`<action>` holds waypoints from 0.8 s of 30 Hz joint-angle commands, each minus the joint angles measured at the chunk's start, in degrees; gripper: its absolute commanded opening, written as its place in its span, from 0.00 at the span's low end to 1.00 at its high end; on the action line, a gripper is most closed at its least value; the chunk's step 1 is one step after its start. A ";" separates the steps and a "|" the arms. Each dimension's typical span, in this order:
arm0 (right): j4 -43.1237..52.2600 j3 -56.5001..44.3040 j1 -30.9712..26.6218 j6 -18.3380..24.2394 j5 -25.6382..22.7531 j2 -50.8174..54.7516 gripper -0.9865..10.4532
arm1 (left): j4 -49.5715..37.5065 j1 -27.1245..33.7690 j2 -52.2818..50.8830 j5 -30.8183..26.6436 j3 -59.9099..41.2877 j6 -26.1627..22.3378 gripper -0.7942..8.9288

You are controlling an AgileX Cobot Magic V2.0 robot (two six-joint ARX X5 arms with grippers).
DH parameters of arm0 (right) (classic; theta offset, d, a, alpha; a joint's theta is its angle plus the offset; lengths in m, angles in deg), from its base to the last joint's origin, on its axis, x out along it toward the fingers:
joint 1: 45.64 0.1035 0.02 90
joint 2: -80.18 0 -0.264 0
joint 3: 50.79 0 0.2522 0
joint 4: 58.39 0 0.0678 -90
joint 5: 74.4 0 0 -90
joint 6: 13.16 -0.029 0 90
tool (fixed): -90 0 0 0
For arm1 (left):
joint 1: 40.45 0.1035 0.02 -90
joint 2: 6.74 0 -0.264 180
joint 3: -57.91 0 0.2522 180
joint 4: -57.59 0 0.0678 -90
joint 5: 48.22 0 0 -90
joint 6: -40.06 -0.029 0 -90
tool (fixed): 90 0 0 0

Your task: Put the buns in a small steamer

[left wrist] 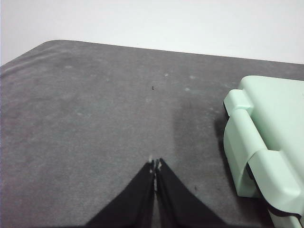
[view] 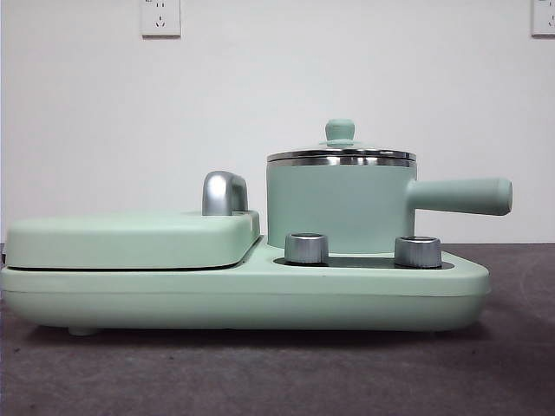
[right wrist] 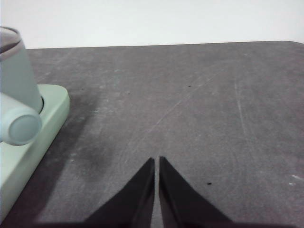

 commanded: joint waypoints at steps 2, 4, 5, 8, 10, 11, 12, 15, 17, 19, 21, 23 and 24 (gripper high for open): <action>-0.42 -0.28 0.15 0.96 -1.38 0.13 0.10 | 0.39 0.02 -0.09 -0.13 -1.09 0.15 0.09; -0.37 -0.28 0.15 0.94 -1.42 0.13 0.10 | 0.39 0.02 -0.09 -0.13 -1.09 0.15 0.09; -0.35 -0.28 0.15 0.90 -1.25 0.13 0.10 | 0.39 0.02 -0.09 -0.13 -1.09 0.15 0.09; 0.24 -0.28 0.13 0.92 -1.25 0.13 0.10 | 0.39 0.02 -0.09 -0.13 -1.09 0.15 0.09; 0.77 -0.28 0.13 0.92 -1.27 0.13 0.10 | 0.39 0.02 -0.09 -0.15 -1.09 0.15 0.09; 0.77 -0.28 0.13 0.92 -1.27 0.13 0.10 | 0.39 0.02 -0.09 -0.13 -1.09 0.15 0.09; 0.74 -0.28 0.13 0.92 -1.27 0.13 0.10 | 0.39 0.02 -0.09 -0.13 -1.09 0.15 0.09; 0.74 -0.28 0.13 0.92 -1.27 0.13 0.10 | 0.39 0.02 -0.09 -0.13 -1.09 0.15 0.09; 0.74 -0.28 0.13 0.92 -1.27 0.13 0.10 | 0.39 0.02 -0.09 -0.13 -1.09 0.17 0.09; 0.74 -0.28 0.13 0.92 -1.27 0.13 0.10 | 0.39 0.02 -0.09 -0.13 -1.09 0.15 0.09; 0.74 -0.28 0.13 0.92 -1.27 0.13 0.10 | 0.39 0.02 -0.09 -0.13 -1.09 0.15 0.09; 0.74 -0.28 0.13 0.92 -1.27 0.13 0.10 | 0.39 0.02 -0.09 -0.13 -1.09 0.15 0.09; 0.74 -0.28 0.13 0.92 -1.27 0.13 0.10 | 0.39 0.02 -0.09 -0.13 -1.09 0.15 0.09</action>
